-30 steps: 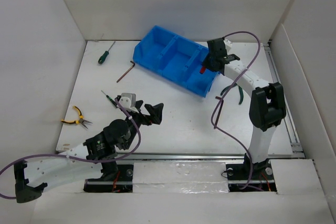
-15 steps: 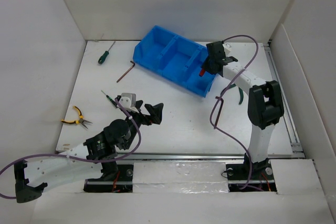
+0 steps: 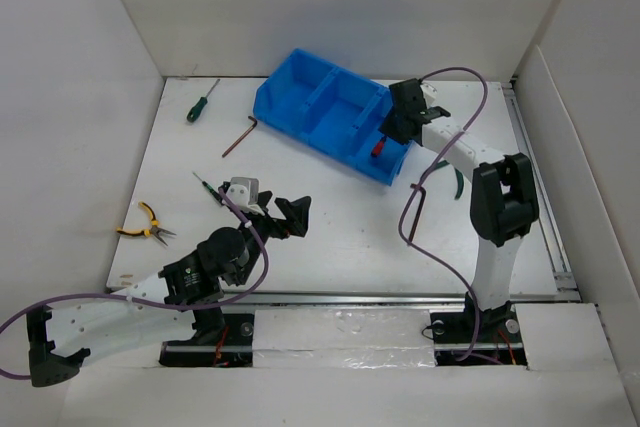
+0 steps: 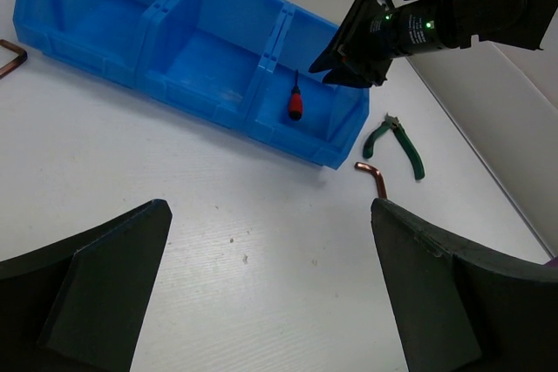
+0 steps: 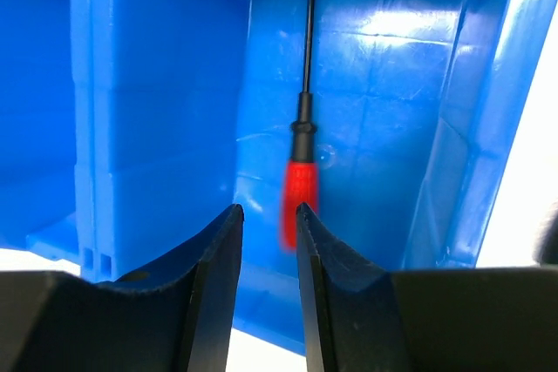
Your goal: Sort the tools into containers
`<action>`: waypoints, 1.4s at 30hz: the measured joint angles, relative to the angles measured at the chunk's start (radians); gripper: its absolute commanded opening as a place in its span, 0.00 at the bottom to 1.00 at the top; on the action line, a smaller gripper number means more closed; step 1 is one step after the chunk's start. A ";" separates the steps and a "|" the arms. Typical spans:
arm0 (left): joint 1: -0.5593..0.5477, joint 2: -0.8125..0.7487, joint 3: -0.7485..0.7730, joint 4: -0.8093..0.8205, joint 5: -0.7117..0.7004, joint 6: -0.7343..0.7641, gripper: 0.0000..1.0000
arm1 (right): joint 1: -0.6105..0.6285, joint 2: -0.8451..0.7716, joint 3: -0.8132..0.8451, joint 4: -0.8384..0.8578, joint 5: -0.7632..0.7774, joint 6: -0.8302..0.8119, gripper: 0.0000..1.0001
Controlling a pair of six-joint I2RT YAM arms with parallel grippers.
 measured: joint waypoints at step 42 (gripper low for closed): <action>0.000 0.078 0.000 0.001 -0.082 -0.006 0.99 | -0.272 -0.451 -0.544 0.045 0.022 0.100 0.37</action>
